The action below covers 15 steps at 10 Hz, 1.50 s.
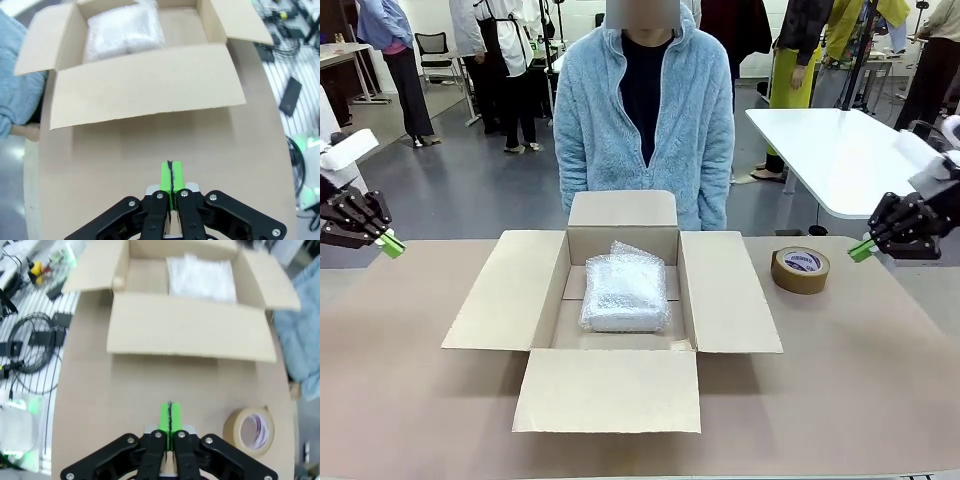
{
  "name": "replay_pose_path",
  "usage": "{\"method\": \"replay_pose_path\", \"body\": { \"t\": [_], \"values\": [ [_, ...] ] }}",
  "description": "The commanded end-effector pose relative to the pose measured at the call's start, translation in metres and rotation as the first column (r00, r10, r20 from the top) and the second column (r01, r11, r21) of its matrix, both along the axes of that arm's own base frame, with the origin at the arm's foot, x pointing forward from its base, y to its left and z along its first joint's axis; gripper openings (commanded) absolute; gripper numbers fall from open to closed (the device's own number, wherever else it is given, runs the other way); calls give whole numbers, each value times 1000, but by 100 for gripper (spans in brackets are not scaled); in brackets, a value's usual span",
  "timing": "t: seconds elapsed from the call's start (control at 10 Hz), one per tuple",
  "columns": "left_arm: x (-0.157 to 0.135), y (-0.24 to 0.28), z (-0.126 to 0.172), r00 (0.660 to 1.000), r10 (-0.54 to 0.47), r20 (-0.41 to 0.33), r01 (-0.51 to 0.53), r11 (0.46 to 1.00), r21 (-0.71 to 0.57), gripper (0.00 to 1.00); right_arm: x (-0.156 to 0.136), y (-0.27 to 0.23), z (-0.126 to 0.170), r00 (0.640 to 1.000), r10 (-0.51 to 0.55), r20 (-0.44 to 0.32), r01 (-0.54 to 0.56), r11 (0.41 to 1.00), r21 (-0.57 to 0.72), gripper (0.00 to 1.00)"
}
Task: Wrap the clocks to prevent damage.
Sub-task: Once the human has placed the objects inside and stepped back, release both hands from the side flaps of the Package Box.
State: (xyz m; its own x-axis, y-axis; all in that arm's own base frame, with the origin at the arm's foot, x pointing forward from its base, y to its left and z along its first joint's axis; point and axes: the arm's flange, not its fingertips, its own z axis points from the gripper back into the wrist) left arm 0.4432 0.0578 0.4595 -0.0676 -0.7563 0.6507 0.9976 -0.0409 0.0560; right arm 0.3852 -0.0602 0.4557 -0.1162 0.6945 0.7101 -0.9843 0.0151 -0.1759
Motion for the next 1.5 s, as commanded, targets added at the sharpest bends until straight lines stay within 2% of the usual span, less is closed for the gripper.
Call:
{"method": "replay_pose_path", "body": {
  "t": [0.0, 0.2, 0.3, 0.4, 0.6, 0.8, 0.9, 1.0, 1.4],
  "values": [
    [-6, 25, -9, 998, 64, 29, -58, 984, -167, 1, -7, -15, -14, 999, 45, 5, -46, 988, 149, 1],
    [-18, 53, -16, 985, 171, -31, -173, 951, -257, 1, -13, -32, -21, 999, 36, 18, -39, 973, 226, 1],
    [-23, 64, -13, 982, 189, -18, -186, 942, -280, 1, -14, -35, -24, 1000, 23, -18, -19, 976, 217, 1],
    [-26, 70, -8, 980, 197, -5, -191, 939, -285, 1, -14, -39, -28, 997, -22, -77, 36, 981, 193, 1],
    [-27, 71, -8, 982, 191, -1, -184, 941, -286, 1, -16, -43, -29, 996, -48, -76, 62, 980, 191, 1],
    [-23, 63, -11, 993, 116, -6, -113, 951, -287, 1, -16, -42, -28, 997, -46, -61, 57, 978, 202, 1],
    [-26, 73, -8, 981, 194, -30, -195, 944, -268, 1, -15, -38, -23, 997, -52, -58, 61, 982, 176, 1],
    [-26, 73, -8, 981, 194, -30, -195, 944, -268, 1, -20, -47, -33, 998, -27, -64, 38, 983, 178, 1],
    [-26, 73, -8, 981, 194, -30, -195, 944, -268, 1, -20, -47, -33, 998, -27, -64, 38, 983, 178, 1]
  ]
}}
